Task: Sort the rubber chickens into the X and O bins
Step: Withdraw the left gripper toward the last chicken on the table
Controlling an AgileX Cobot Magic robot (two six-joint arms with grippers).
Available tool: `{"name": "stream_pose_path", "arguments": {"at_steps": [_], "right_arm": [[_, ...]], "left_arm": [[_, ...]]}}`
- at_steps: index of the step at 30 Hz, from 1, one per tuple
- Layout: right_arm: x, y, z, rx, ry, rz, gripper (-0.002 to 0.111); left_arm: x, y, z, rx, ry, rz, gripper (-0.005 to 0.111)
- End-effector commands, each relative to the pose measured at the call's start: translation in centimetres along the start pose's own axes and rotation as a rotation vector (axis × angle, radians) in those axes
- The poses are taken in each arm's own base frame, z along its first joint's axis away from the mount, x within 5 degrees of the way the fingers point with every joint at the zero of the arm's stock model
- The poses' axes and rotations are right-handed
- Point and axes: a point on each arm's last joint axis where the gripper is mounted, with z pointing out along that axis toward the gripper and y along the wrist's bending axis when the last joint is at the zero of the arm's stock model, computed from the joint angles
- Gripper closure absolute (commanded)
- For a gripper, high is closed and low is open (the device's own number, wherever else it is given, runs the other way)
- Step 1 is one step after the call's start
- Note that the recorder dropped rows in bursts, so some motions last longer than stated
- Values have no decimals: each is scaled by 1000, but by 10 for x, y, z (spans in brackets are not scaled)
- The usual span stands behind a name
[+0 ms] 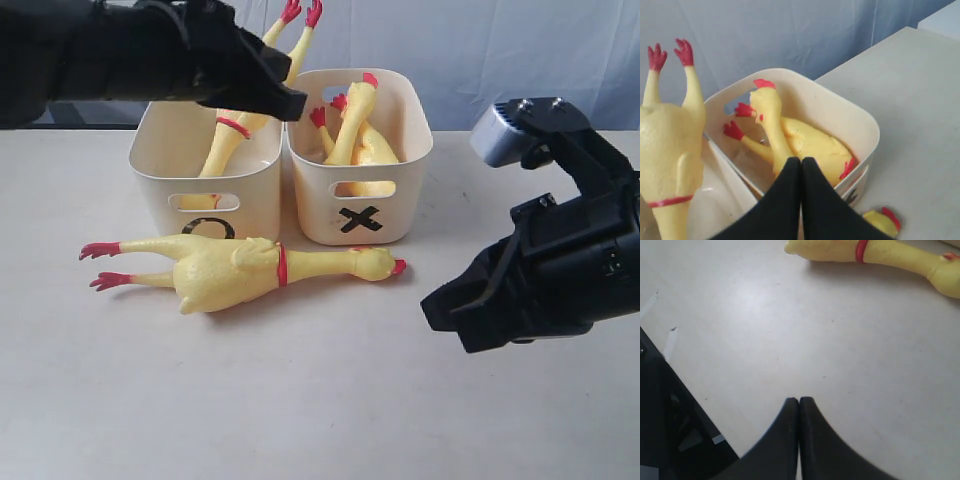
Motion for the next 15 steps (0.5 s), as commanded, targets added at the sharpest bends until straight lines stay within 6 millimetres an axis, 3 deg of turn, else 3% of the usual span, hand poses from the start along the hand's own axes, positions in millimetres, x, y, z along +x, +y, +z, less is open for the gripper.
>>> {"name": "stream_pose_path", "arguments": {"at_steps": [1, 7, 15], "right_arm": [[0, -1, 0, 7, -9, -1, 109], [0, -1, 0, 7, -9, -1, 109], [0, -1, 0, 7, -9, -1, 109]], "left_arm": [[16, 0, -23, -48, 12, -1, 106], [21, -15, -73, 24, -13, 27, 106], [46, -19, -96, 23, 110, 140, 106]]}}
